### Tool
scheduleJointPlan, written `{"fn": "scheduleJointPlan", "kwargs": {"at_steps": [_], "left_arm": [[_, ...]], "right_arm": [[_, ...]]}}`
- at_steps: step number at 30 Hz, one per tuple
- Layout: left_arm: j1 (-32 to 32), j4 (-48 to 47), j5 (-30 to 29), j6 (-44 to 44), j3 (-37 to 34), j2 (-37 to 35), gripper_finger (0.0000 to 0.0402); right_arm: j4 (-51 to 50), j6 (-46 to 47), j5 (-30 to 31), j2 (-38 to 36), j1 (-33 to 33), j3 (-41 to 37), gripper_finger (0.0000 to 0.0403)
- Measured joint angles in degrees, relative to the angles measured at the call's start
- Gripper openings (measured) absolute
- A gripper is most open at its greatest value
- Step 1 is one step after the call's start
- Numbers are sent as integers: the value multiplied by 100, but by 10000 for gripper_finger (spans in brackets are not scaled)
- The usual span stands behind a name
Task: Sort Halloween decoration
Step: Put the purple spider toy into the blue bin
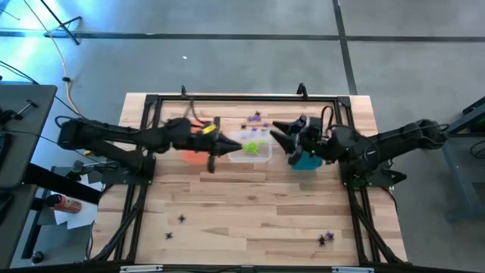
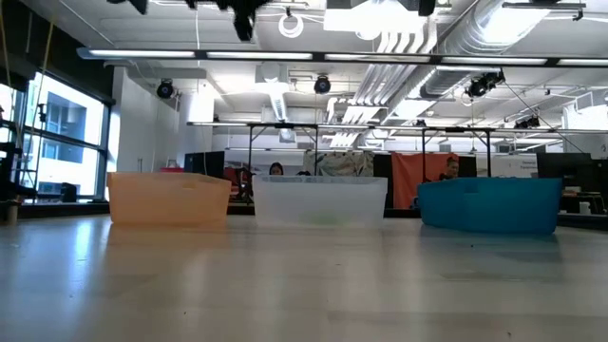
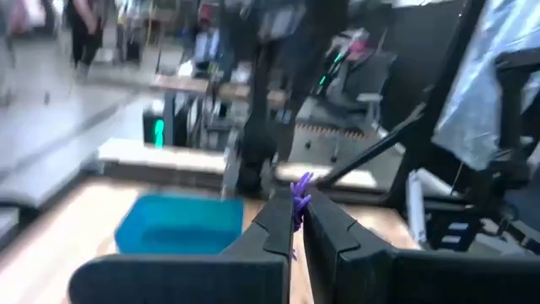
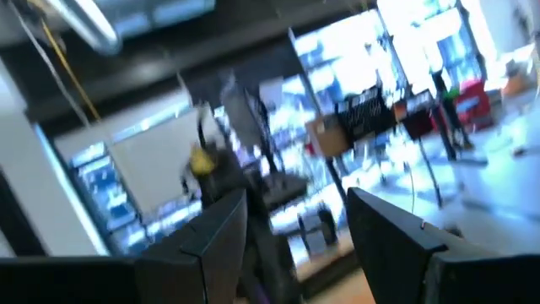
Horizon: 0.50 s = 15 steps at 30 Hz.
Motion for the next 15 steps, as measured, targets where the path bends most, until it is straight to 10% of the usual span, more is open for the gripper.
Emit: {"fn": "scheduleJointPlan", "kwargs": {"at_steps": [15], "left_arm": [[423, -171, 234, 68, 3798, 4639, 0]], "right_arm": [[488, -217, -1561, -890, -1331, 0, 199]]}}
